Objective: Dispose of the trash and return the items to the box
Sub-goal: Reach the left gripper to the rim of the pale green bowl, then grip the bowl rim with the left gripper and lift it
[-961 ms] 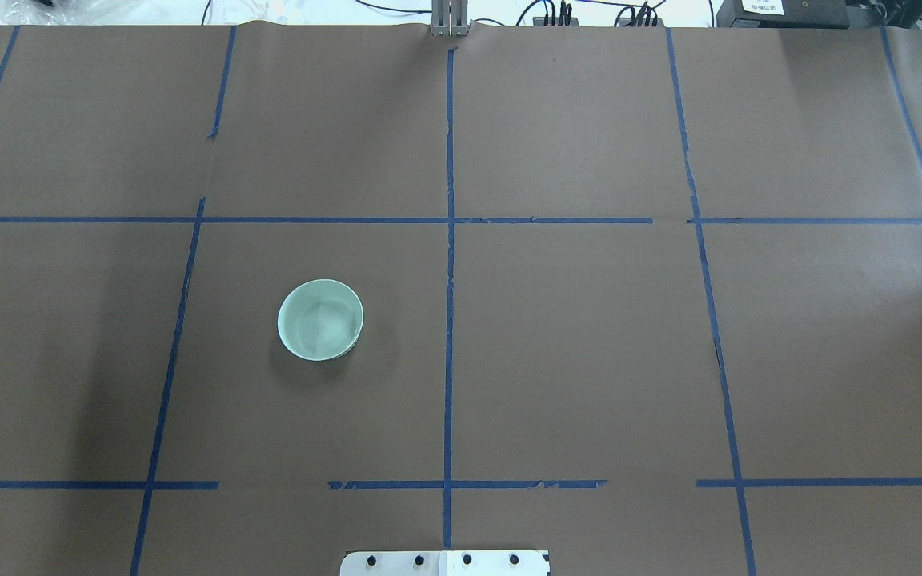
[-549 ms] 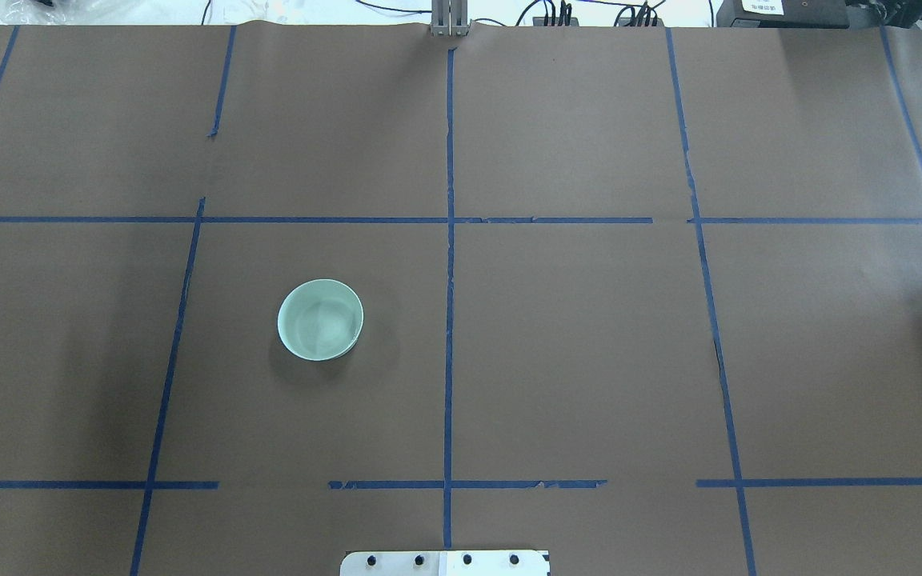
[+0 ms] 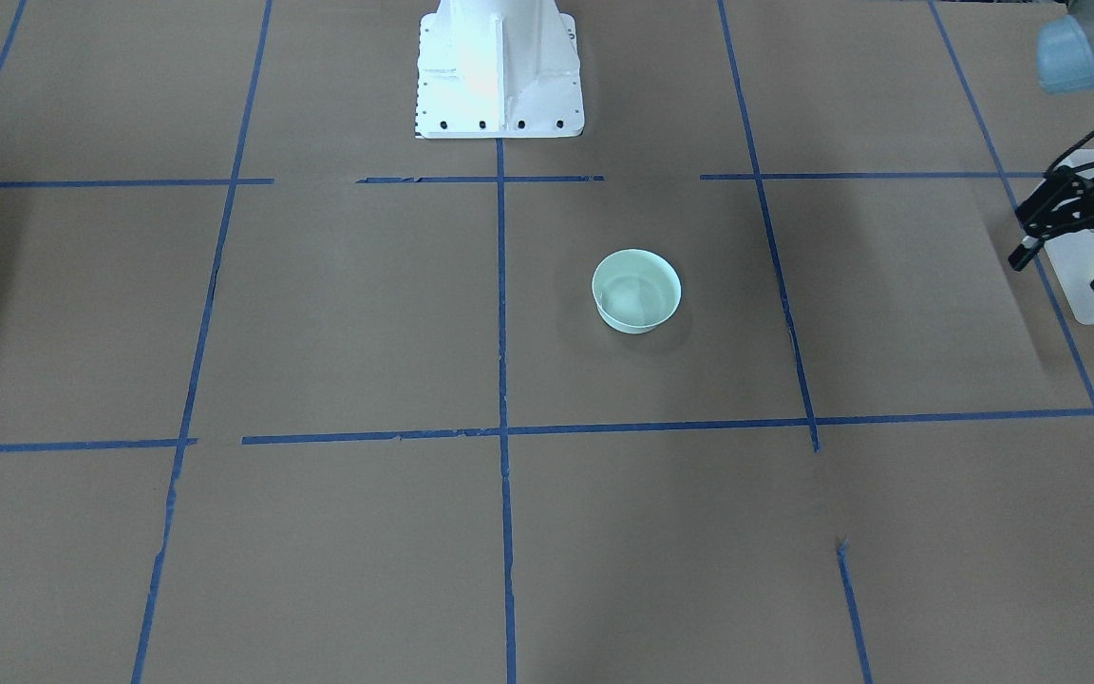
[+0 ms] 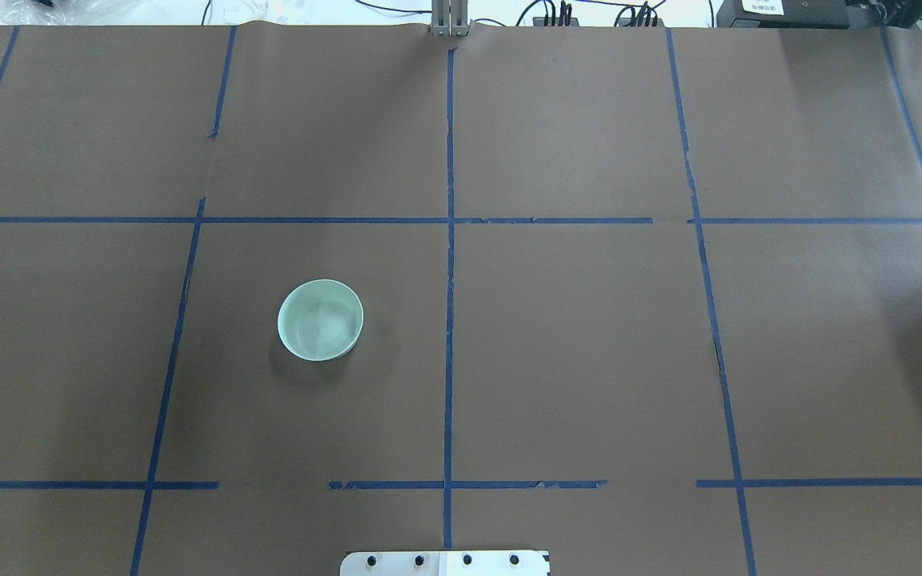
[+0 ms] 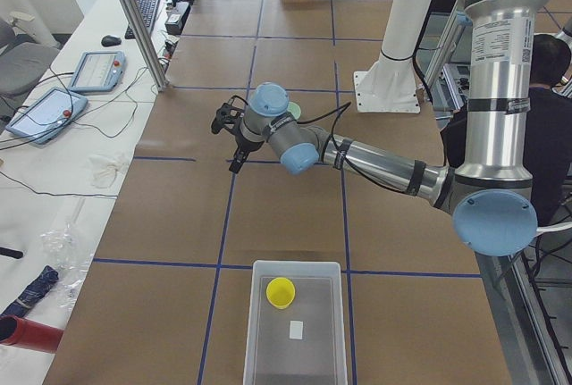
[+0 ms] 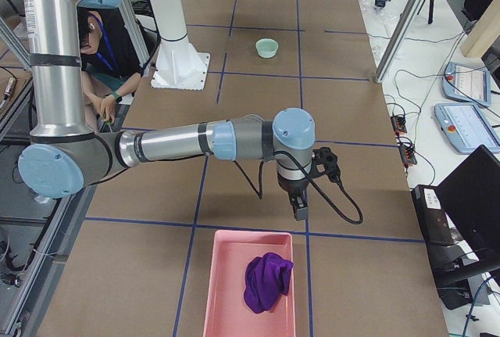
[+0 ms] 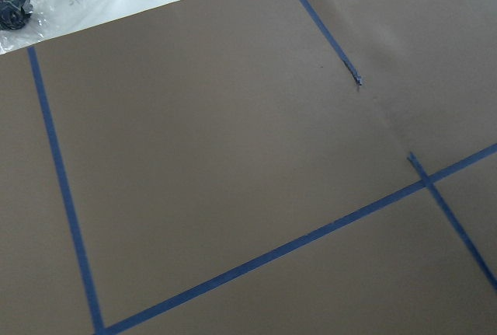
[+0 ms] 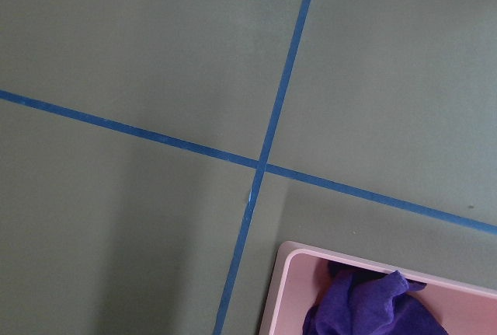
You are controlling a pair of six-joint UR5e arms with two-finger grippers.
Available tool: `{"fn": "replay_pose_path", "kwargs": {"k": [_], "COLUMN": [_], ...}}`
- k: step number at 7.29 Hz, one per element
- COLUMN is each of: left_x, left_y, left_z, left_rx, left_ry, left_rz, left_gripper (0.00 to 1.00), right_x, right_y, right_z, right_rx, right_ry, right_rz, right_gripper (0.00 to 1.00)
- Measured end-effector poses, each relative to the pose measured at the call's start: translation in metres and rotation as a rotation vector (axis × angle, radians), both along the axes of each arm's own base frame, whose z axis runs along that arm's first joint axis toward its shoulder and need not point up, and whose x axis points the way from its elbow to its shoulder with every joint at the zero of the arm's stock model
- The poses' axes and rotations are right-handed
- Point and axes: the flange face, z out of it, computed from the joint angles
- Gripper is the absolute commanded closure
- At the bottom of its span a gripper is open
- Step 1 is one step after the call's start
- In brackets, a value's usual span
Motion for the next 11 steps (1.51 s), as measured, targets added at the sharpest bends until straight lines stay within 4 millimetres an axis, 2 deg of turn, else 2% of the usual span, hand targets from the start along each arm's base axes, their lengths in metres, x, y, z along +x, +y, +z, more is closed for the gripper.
{"fn": "replay_pose_path", "kwargs": {"k": [1, 3, 5, 6, 7, 8, 9, 10, 11], "left_x": [0.045, 0.139, 0.236, 0.275, 0.304, 0.325, 0.339, 0.349, 0.355], "left_y": [0.004, 0.02, 0.04, 0.055, 0.068, 0.076, 0.083, 0.09, 0.095], "left_z": [-0.022, -0.054, -0.093, -0.104, -0.108, -0.108, -0.105, -0.103, -0.1], "left_rx": [-0.074, -0.221, -0.35, -0.391, -0.412, -0.423, -0.428, -0.431, -0.433], "left_ry": [0.038, 0.092, 0.07, 0.056, 0.046, 0.033, 0.02, 0.01, 0.002], "left_rz": [-0.038, -0.102, -0.133, -0.136, -0.132, -0.126, -0.117, -0.107, -0.096], "left_gripper": [0.27, 0.28, 0.28, 0.28, 0.28, 0.33, 0.58, 0.95, 1.0], "right_x": [-0.005, -0.009, -0.01, -0.01, -0.01, -0.01, -0.01, -0.01, -0.01], "right_y": [0.001, 0.005, 0.006, 0.006, 0.006, 0.007, 0.007, 0.007, 0.008], "right_z": [0.0, -0.002, -0.002, -0.002, -0.002, -0.002, -0.002, -0.001, 0.0], "right_rx": [-0.01, -0.016, -0.016, -0.017, -0.017, -0.017, -0.017, -0.018, -0.018], "right_ry": [-0.001, -0.001, 0.0, 0.0, 0.0, 0.0, 0.0, 0.001, 0.001], "right_rz": [0.002, 0.006, 0.005, 0.004, 0.004, 0.004, 0.004, 0.004, 0.003], "right_gripper": [0.01, 0.0, 0.0, 0.0, 0.0, 0.0, 0.0, 0.0, 0.0]}}
